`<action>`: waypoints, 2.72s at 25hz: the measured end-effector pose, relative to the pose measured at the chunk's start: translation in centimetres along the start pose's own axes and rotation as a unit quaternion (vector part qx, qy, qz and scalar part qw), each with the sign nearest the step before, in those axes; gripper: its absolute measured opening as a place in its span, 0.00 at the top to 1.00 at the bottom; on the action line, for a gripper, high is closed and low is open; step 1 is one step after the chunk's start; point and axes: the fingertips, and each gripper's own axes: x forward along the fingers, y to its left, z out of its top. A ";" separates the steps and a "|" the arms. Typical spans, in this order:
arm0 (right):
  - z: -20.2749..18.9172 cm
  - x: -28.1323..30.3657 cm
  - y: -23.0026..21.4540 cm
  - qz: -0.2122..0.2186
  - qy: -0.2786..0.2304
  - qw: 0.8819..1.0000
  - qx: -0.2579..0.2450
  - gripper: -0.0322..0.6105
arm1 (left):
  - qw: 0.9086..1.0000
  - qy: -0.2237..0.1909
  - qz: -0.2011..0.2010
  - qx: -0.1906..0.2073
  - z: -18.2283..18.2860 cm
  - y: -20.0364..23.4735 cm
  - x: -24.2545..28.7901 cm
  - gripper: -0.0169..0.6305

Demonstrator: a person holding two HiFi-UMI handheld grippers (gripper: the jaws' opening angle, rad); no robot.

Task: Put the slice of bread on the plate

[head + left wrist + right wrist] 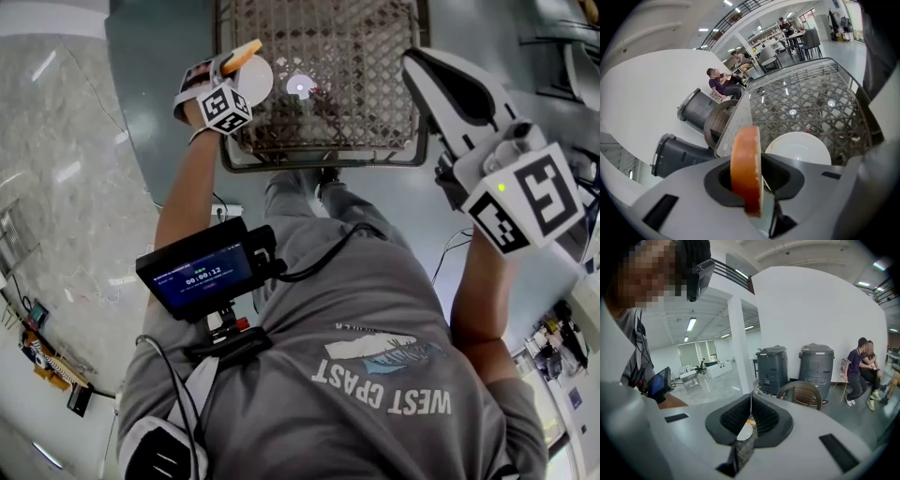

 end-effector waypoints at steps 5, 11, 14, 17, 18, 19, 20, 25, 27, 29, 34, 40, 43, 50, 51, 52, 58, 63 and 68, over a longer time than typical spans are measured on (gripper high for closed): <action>-0.4 0.3 0.3 0.002 0.008 1.000 0.001 0.94 | 1.000 0.013 -0.002 0.027 -0.6 -0.8 0.4 0.82; -0.6 0.5 0.1 0.006 0.011 1.000 0.004 0.94 | 0.998 0.022 -0.030 0.041 -1.0 -3.2 0.4 0.82; -0.7 0.6 0.0 0.008 0.012 1.000 0.005 0.94 | 0.998 0.019 -0.045 0.030 -0.8 -4.3 0.2 0.77; -0.7 0.7 -0.1 0.010 0.013 1.000 0.004 0.94 | 0.997 0.014 -0.068 0.018 -0.5 -5.1 0.2 0.71; -0.8 0.7 -0.2 0.010 0.014 1.000 0.005 0.94 | 0.997 0.014 -0.078 0.014 -0.4 -5.4 0.3 0.68; -0.8 0.7 -0.2 0.010 0.014 1.000 0.005 0.94 | 0.996 0.014 -0.087 0.010 -0.4 -5.7 0.3 0.66; -0.9 0.7 -0.3 0.010 0.014 1.000 0.005 0.94 | 0.995 0.015 -0.095 0.007 -0.3 -6.0 0.3 0.64; -0.9 0.8 -0.7 0.011 0.011 1.000 0.004 0.94 | 0.989 0.028 -0.142 -0.011 -0.4 -7.3 0.3 0.56; -0.8 0.9 -0.8 0.012 0.010 1.000 0.004 0.94 | 0.987 0.033 -0.157 -0.021 -0.6 -7.8 0.4 0.53; -0.8 0.9 -0.8 0.013 0.008 1.000 0.004 0.94 | 0.984 0.037 -0.173 -0.031 -0.8 -8.3 0.4 0.50; -0.9 1.0 -1.0 0.016 0.004 1.000 0.004 0.94 | 0.974 0.038 -0.211 -0.067 -0.5 -9.0 -0.2 0.47; -1.2 1.5 -1.7 0.025 -0.007 1.000 0.004 0.94 | 0.970 0.036 -0.206 -0.120 -1.2 -8.4 -0.7 0.47; -1.9 2.1 -2.0 0.032 -0.016 0.999 0.004 0.94 | 0.967 0.009 -0.185 -0.175 -0.6 -6.9 -1.6 0.47; 3.8 -4.9 2.0 0.058 -0.063 0.996 -0.006 0.94 | 0.942 -0.122 -0.078 -0.304 7.6 3.3 -16.0 0.48; 4.2 -5.5 2.5 0.066 -0.070 0.995 -0.003 0.94 | 0.935 -0.145 -0.066 -0.317 8.8 4.6 -17.8 0.49; 4.4 -5.6 2.8 0.075 -0.077 0.994 0.001 0.94 | 0.927 -0.171 -0.056 -0.330 9.8 5.7 -19.3 0.55; 5.8 -5.4 4.5 0.150 -0.136 0.979 0.022 0.94 | 0.846 -0.356 0.017 -0.397 15.3 13.2 -30.0 0.96; 6.9 -4.6 5.4 0.188 -0.169 0.967 0.016 0.94 | 0.806 -0.442 0.051 -0.390 18.8 17.4 -38.4 0.96; 7.1 -4.1 5.4 0.194 -0.176 0.965 0.002 0.94 | 0.801 -0.458 0.081 -0.377 19.2 18.7 -42.2 0.96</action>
